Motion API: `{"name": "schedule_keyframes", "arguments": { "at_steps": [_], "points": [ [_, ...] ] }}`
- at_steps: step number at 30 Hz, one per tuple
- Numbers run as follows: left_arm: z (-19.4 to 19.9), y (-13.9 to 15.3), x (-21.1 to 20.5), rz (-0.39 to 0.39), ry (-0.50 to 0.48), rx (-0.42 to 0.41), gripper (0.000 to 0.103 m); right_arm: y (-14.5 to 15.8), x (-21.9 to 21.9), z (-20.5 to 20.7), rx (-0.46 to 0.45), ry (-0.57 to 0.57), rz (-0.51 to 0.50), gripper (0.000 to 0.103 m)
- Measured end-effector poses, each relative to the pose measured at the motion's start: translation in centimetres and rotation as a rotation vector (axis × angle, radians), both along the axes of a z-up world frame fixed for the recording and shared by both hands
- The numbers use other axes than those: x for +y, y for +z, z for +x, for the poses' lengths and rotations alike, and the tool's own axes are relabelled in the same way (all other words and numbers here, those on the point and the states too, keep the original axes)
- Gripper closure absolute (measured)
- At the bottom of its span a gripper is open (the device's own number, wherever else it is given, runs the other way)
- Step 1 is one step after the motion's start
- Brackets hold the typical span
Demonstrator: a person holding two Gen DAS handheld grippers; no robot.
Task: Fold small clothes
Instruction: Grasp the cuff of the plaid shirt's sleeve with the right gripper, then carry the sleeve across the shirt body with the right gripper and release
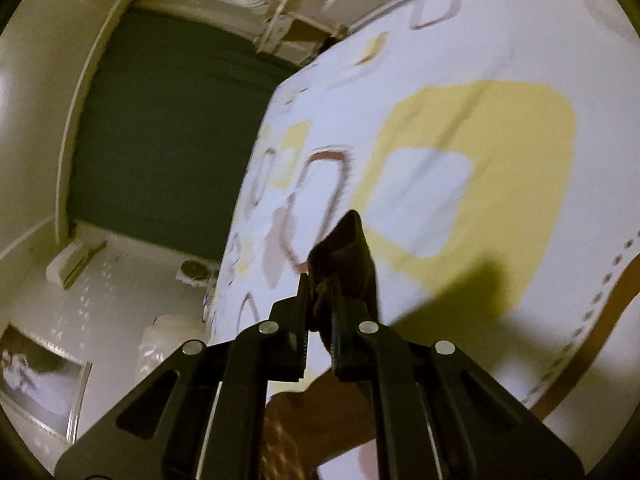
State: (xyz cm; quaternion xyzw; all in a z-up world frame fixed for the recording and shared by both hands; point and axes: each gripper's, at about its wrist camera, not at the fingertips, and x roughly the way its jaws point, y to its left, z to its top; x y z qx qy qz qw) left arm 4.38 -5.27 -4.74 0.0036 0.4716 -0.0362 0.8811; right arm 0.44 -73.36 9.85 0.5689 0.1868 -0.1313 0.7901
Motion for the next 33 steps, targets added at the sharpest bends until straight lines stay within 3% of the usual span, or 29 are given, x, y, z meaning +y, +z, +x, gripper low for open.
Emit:
{"name": "schedule_keyframes", "arguments": {
  "at_steps": [6, 12, 15, 19, 24, 33],
  "points": [
    [-0.6, 0.8, 3.0, 0.004, 0.033, -0.014, 0.004, 6.2, 8.3, 5.0, -0.044, 0.157, -0.115, 0.095],
    [-0.7, 0.8, 6.2, 0.001, 0.08, -0.008, 0.004, 8.3, 21.2, 12.2, -0.033, 0.393, -0.253, 0.095],
    [-0.7, 0.9, 7.4, -0.01, 0.093, -0.016, 0.004, 7.7, 27.9, 14.7, -0.013, 0.508, -0.301, 0.095],
    [-0.6, 0.6, 8.5, -0.048, 0.116, -0.002, 0.004, 4.5, 37.3, 18.5, 0.023, 0.655, -0.319, 0.095],
    [-0.4, 0.1, 9.4, -0.063, 0.125, 0.007, 0.004, 0.5, 46.3, 19.6, 0.074, 0.793, -0.305, 0.095],
    [0.1, -0.3, 11.3, -0.094, 0.161, 0.006, 0.004, -5.1, 56.7, 21.2, 0.139, 0.981, -0.287, 0.095]
  ]
}}
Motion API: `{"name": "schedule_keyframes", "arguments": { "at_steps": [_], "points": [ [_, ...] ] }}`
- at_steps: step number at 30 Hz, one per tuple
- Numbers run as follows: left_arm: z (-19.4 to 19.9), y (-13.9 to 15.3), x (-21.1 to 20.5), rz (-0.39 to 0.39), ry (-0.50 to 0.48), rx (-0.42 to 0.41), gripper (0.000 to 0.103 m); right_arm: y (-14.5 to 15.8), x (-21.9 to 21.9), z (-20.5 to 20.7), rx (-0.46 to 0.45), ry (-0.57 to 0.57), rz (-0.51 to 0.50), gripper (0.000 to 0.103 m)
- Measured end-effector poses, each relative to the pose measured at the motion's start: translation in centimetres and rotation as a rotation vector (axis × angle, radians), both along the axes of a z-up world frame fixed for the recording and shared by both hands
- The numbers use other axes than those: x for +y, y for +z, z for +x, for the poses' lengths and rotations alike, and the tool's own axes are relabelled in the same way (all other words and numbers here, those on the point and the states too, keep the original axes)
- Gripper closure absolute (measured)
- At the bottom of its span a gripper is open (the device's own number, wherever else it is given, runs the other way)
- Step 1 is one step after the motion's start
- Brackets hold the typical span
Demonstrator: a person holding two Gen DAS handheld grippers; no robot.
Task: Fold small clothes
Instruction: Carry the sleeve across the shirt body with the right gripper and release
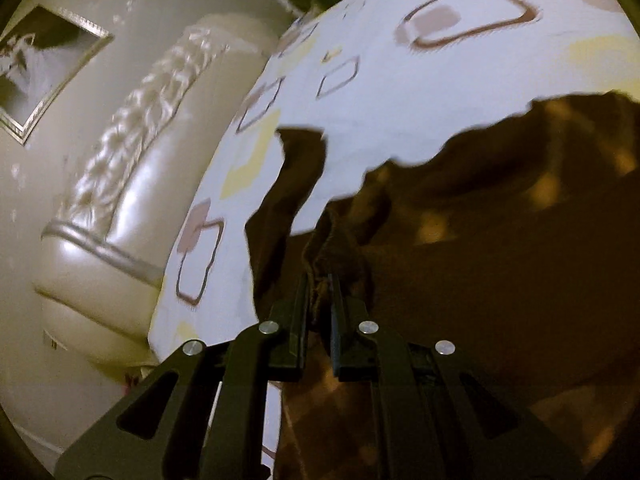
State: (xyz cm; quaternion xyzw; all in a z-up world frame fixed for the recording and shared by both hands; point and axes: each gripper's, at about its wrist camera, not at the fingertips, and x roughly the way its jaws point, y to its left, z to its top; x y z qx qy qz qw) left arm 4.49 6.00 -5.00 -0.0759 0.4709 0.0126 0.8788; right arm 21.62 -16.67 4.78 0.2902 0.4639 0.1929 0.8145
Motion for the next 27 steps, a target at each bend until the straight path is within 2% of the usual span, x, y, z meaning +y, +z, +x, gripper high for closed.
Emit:
{"name": "schedule_keyframes", "arguments": {
  "at_steps": [6, 14, 20, 22, 23, 27],
  "points": [
    [0.3, -0.2, 0.8, -0.021, 0.02, 0.001, 0.004, -1.2, 5.0, 0.1, 0.006, 0.086, -0.059, 0.095],
    [0.6, -0.5, 1.4, -0.035, 0.035, 0.004, 0.004, -3.6, 7.5, 0.0, 0.049, 0.124, -0.088, 0.094],
    [0.9, -0.6, 1.8, -0.038, 0.044, 0.005, 0.004, -5.1, 7.9, -0.1, 0.082, 0.121, -0.078, 0.084],
    [1.0, -0.5, 1.8, -0.038, 0.043, 0.002, 0.004, -5.3, 7.7, -0.4, 0.094, 0.132, -0.047, 0.073],
    [1.1, -0.4, 1.8, -0.037, 0.043, -0.001, 0.004, -5.3, 7.6, -0.5, 0.097, 0.137, -0.033, 0.072],
    [2.1, 0.3, 1.2, -0.036, 0.019, -0.021, 0.004, -3.9, 5.2, -1.6, 0.067, 0.135, 0.027, 0.061]
  ]
}}
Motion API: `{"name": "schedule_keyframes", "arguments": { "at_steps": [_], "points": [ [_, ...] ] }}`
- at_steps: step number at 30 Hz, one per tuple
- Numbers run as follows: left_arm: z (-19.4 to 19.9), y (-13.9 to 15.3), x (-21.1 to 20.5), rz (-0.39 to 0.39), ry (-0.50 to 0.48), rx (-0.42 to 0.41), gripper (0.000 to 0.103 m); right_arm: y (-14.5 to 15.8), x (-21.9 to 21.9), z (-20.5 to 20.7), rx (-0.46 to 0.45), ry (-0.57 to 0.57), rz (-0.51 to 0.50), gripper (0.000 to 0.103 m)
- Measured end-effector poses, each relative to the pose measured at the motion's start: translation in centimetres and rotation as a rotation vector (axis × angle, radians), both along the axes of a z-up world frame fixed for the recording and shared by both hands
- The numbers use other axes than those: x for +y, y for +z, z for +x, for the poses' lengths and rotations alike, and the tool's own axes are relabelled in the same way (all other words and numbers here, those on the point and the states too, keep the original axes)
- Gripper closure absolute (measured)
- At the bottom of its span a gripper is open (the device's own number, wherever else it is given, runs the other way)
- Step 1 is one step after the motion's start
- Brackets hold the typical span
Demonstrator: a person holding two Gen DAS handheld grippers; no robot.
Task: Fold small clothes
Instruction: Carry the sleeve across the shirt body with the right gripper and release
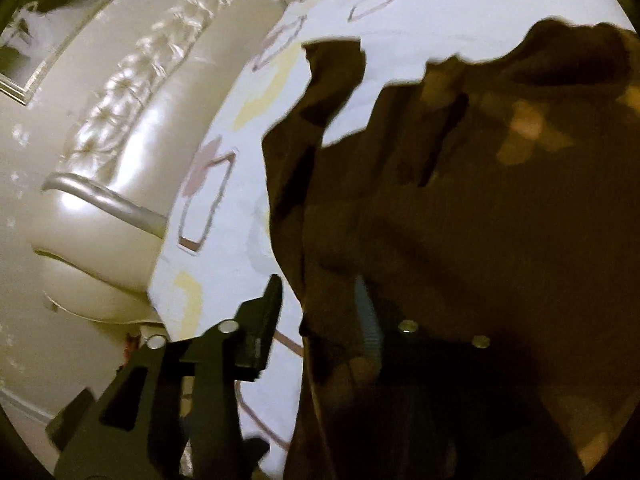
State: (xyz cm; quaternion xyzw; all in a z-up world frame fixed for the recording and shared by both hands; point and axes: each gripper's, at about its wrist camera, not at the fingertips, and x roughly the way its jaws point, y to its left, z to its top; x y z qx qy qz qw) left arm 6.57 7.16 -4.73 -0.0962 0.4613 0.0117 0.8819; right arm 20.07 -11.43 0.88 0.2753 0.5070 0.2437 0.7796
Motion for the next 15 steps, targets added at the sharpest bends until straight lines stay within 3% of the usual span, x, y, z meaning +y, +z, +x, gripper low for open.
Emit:
{"name": "schedule_keyframes", "arguments": {
  "at_steps": [6, 10, 15],
  "points": [
    [3.2, 1.2, -1.7, 0.002, -0.062, -0.038, 0.004, 3.5, -8.9, -1.3, -0.083, -0.081, 0.008, 0.056],
    [5.7, 1.4, -2.6, 0.016, -0.083, -0.056, 0.004, 5.9, -17.9, -2.3, -0.16, -0.247, -0.11, 0.046],
    [7.9, 0.8, -3.7, 0.022, -0.101, -0.061, 0.004, 4.4, -27.1, -4.6, -0.1, -0.464, -0.24, 0.045]
  ]
}}
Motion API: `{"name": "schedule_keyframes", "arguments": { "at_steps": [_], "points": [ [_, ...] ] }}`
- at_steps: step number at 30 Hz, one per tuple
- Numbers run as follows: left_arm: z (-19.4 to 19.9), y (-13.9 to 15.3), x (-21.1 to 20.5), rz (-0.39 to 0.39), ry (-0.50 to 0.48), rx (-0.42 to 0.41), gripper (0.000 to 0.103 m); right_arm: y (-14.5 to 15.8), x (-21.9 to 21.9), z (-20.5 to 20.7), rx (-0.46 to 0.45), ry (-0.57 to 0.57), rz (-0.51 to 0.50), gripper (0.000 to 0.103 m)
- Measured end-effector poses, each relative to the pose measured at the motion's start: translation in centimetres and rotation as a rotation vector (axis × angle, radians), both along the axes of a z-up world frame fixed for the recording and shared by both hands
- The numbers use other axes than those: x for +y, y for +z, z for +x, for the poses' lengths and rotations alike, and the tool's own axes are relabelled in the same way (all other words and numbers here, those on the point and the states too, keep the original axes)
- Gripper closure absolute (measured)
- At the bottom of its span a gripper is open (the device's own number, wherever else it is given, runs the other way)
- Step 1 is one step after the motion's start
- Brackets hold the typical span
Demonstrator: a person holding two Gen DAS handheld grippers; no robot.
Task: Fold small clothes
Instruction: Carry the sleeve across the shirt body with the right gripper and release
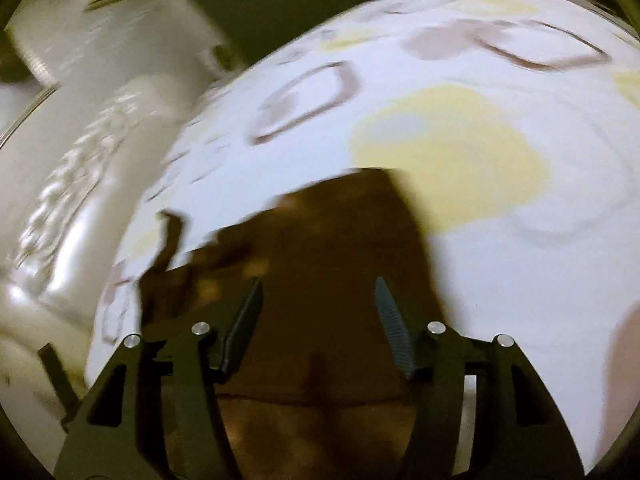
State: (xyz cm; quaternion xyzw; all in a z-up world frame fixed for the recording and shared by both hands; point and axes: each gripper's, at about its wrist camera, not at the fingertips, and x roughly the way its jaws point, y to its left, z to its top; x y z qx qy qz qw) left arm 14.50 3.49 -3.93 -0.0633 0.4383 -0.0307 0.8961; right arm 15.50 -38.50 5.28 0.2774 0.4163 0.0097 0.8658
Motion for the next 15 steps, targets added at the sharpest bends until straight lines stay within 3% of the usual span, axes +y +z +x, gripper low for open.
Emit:
{"name": "schedule_keyframes", "arguments": {
  "at_steps": [3, 7, 8, 10, 15],
  "points": [
    [0.9, -1.0, -0.5, 0.023, 0.003, 0.025, 0.004, -2.4, -3.4, -1.4, 0.045, -0.078, 0.047, 0.045],
    [1.8, -2.4, -0.9, 0.061, 0.01, 0.064, 0.004, -4.8, -3.7, -1.9, 0.069, -0.066, 0.149, 0.048],
    [1.9, -2.8, -1.0, 0.069, 0.014, 0.075, 0.004, -5.1, -3.7, -1.9, 0.069, -0.062, 0.145, 0.054],
    [2.1, -3.3, -1.1, 0.078, 0.017, 0.094, 0.004, -5.6, -3.1, -1.6, 0.085, -0.021, 0.118, 0.088],
    [2.5, -4.3, -0.9, 0.067, 0.028, 0.12, 0.004, -5.9, -3.8, -2.5, 0.065, -0.024, 0.093, 0.096]
  ]
}}
